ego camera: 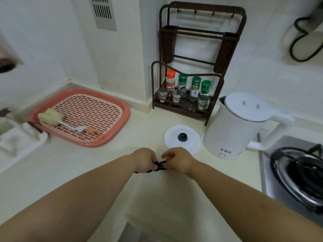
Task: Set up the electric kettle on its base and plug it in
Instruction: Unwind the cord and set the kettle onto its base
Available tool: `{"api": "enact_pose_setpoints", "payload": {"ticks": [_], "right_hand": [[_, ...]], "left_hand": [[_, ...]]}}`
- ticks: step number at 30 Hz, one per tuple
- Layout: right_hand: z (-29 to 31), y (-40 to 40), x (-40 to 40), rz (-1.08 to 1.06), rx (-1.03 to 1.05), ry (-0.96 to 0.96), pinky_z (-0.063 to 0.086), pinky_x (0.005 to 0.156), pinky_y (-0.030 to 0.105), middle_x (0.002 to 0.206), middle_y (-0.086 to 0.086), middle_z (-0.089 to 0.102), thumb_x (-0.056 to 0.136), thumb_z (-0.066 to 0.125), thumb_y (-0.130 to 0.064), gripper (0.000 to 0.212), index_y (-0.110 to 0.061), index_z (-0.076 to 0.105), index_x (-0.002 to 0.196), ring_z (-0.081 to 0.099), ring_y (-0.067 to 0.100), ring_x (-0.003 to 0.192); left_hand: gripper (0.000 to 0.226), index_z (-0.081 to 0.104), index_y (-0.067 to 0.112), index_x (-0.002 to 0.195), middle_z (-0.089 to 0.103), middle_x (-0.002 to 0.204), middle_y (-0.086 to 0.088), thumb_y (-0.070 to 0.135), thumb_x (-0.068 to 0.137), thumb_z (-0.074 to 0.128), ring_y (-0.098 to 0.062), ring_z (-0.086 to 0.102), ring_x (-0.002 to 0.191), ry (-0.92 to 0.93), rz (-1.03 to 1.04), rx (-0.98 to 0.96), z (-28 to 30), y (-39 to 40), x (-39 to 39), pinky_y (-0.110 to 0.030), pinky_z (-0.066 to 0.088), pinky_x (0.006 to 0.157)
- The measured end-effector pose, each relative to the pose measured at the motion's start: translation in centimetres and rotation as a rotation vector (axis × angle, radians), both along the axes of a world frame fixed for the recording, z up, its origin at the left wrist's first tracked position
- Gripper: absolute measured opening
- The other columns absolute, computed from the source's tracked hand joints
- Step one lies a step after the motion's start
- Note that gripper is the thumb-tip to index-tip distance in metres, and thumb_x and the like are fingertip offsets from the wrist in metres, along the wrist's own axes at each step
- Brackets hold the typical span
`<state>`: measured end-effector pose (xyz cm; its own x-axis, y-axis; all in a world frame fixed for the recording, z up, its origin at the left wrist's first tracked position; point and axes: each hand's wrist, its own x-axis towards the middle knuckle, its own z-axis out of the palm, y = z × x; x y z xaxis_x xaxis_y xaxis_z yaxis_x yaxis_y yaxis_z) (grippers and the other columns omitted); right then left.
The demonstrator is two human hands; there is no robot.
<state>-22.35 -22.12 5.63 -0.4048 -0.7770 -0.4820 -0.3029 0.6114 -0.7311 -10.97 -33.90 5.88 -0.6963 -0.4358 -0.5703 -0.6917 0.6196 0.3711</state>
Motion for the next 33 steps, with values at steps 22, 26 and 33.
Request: {"api": "enact_pose_setpoints", "payload": {"ticks": [22, 26, 33], "right_hand": [[0.2, -0.9, -0.2, 0.075, 0.041, -0.062, 0.044, 0.057, 0.021, 0.091, 0.007, 0.056, 0.085, 0.055, 0.0, 0.02, -0.02, 0.057, 0.082, 0.049, 0.014, 0.064], [1.0, -1.2, -1.3, -0.037, -0.055, -0.294, 0.048, 0.058, 0.023, 0.082, 0.006, 0.056, 0.085, 0.061, -0.001, 0.019, -0.018, 0.052, 0.081, 0.052, 0.014, 0.058], [1.7, -2.6, -1.4, -0.193, -0.14, -0.307, 0.049, 0.05, 0.018, 0.08, 0.0, 0.061, 0.092, 0.055, -0.009, 0.022, -0.016, 0.061, 0.112, 0.052, 0.012, 0.052]], "left_hand": [[0.018, 0.06, 0.007, 0.074, 0.054, 0.063, -0.005, 0.008, 0.089, 0.051, -0.015, 0.049, 0.05, 0.155, 0.34, 0.394, 1.8, -2.5, -0.8, -0.019, 0.038, 0.048], [0.02, 0.063, 0.005, 0.08, 0.065, 0.068, -0.007, 0.004, 0.09, 0.046, -0.007, 0.043, 0.044, 0.185, 0.611, 0.604, 1.9, -3.3, 0.3, -0.017, 0.035, 0.044], [0.019, 0.065, 0.015, 0.089, 0.059, 0.069, -0.004, 0.006, 0.086, 0.048, -0.01, 0.041, 0.051, 0.31, 0.624, 0.572, 2.5, -2.9, -0.6, -0.018, 0.036, 0.048]]}}
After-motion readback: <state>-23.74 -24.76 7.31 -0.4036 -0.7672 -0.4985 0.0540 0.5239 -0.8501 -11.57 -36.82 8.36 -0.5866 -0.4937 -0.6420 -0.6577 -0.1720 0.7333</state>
